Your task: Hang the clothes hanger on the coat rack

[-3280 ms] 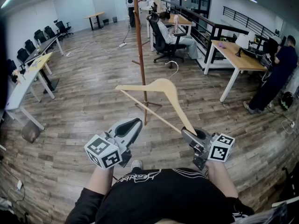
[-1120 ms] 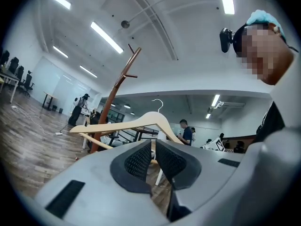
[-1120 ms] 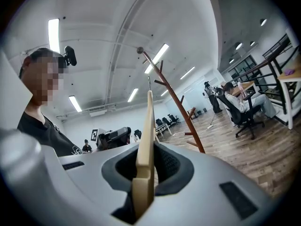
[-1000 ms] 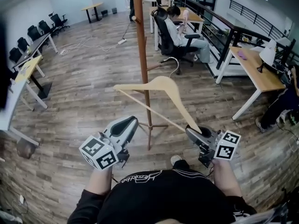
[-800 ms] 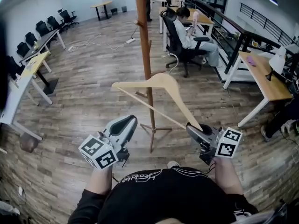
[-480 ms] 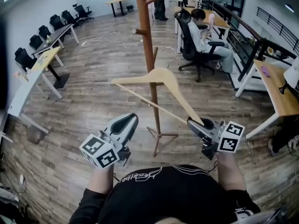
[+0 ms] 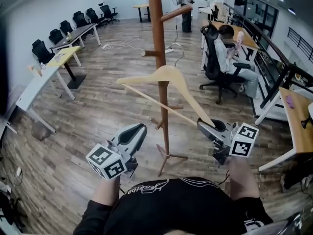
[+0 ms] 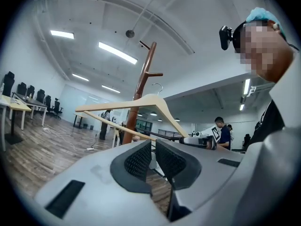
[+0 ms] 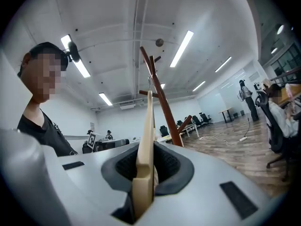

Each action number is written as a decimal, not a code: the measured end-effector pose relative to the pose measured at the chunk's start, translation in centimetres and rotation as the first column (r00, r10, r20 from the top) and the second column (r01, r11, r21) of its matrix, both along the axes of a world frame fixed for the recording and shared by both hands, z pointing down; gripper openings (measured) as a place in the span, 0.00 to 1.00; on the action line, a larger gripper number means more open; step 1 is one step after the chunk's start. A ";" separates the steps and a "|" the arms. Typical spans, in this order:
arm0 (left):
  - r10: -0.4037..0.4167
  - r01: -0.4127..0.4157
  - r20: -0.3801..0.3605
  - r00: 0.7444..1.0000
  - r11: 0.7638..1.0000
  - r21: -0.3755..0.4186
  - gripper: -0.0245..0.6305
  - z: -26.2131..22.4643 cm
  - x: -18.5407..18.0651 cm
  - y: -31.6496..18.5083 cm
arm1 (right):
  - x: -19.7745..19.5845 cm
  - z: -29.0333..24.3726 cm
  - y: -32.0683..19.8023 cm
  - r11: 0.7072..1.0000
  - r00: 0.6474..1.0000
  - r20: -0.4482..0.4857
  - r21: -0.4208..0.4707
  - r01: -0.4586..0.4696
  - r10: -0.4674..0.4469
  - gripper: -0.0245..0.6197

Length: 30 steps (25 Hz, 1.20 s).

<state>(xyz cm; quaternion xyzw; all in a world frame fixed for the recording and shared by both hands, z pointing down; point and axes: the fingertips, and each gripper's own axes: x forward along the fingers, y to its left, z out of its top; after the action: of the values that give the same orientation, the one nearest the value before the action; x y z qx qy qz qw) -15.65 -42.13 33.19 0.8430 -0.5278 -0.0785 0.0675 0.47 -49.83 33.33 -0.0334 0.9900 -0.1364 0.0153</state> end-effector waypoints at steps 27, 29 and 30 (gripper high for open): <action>-0.267 0.264 -0.060 0.962 0.963 -0.048 0.09 3.6 -1.5 0.0 | -4.4 3.6 -5.4 0.982 0.978 -0.099 0.024 0.187 -0.184 0.15; -0.272 0.268 -0.071 0.960 0.962 -0.059 0.09 4.0 -1.2 -0.1 | -4.4 3.9 -5.5 0.981 0.977 -0.096 0.016 0.195 -0.192 0.15; -0.275 0.270 -0.075 0.959 0.961 -0.063 0.09 4.1 -1.1 0.0 | -4.4 3.9 -5.5 0.980 0.976 -0.095 0.011 0.199 -0.197 0.15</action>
<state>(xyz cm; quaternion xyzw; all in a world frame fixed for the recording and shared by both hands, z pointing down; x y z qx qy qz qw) -16.74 -42.16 37.31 0.7563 -0.6374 -0.1083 0.0997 -3.97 -55.36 37.28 0.0591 0.9893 -0.1256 -0.0443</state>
